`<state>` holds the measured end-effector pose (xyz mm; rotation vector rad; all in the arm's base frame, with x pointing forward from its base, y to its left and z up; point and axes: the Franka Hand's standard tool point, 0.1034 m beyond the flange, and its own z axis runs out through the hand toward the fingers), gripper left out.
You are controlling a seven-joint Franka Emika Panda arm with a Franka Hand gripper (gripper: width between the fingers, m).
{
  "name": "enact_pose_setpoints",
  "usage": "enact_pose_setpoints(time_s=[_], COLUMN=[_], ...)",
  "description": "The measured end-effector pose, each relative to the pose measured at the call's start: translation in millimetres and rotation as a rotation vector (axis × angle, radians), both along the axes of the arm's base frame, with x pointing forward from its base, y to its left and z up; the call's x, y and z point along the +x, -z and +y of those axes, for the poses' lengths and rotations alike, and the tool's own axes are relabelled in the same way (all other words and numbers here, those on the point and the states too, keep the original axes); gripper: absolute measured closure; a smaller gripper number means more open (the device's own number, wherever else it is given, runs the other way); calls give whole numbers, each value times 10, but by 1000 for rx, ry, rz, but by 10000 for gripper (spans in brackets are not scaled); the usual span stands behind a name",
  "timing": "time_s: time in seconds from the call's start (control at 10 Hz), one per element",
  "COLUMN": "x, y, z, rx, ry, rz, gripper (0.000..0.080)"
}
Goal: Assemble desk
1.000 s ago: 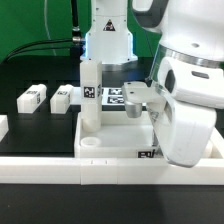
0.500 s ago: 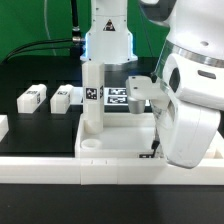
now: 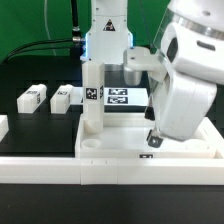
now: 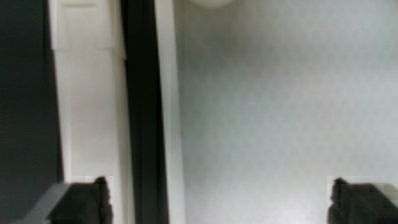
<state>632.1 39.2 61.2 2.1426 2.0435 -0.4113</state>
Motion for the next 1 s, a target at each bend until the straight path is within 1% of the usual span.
enact_pose_setpoints(time_s=[0.1,0.2,0.3,0.4,0.5,0.6,0.7,1.0], x=[-15,-9,-90,-306,-495,-637,-701,-696], y=[-115,-245,-237,-210,-212,-191,-135,-135], z=[-34,-57,-116,-235,-338,-450,-559,-558], rx=[-5,-14,0,13,29,34,37,34], ry=[-4,21,25,37,46,36,24,76], rz=[-16,-43,-69,-70,-81,-61,-44,-57], gripper=[160,153,153,150,150,150,150,150])
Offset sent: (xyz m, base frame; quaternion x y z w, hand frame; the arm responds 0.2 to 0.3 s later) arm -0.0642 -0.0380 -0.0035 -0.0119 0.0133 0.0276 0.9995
